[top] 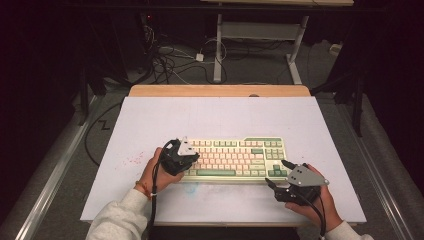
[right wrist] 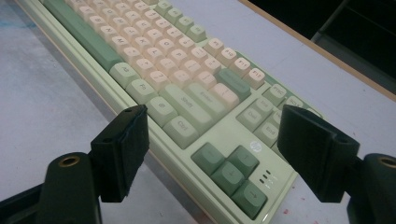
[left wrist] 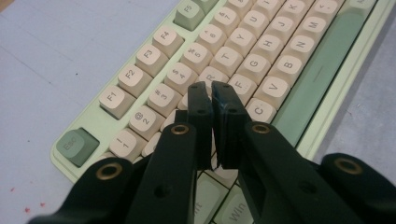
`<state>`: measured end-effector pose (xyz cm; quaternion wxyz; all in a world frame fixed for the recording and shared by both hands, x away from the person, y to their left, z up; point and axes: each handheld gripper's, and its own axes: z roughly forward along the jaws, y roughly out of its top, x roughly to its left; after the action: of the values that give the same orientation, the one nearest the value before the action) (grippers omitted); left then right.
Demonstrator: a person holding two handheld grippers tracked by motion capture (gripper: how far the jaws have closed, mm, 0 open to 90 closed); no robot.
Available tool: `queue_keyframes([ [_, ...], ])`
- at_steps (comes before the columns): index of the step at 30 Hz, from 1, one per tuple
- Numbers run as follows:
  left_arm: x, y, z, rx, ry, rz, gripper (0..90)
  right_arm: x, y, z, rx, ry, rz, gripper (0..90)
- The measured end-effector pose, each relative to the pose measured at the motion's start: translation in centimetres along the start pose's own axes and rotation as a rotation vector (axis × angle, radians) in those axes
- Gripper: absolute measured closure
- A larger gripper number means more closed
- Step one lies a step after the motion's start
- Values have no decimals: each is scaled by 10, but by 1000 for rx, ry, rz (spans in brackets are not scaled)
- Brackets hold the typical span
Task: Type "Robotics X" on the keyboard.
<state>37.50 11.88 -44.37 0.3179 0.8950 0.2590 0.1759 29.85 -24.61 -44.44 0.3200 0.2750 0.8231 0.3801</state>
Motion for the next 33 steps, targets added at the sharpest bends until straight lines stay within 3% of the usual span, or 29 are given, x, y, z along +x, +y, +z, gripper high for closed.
queue_keyframes([
  [33,1,-2,9,33,-2,0,834,1,0,1,9,7,-7,259],
])
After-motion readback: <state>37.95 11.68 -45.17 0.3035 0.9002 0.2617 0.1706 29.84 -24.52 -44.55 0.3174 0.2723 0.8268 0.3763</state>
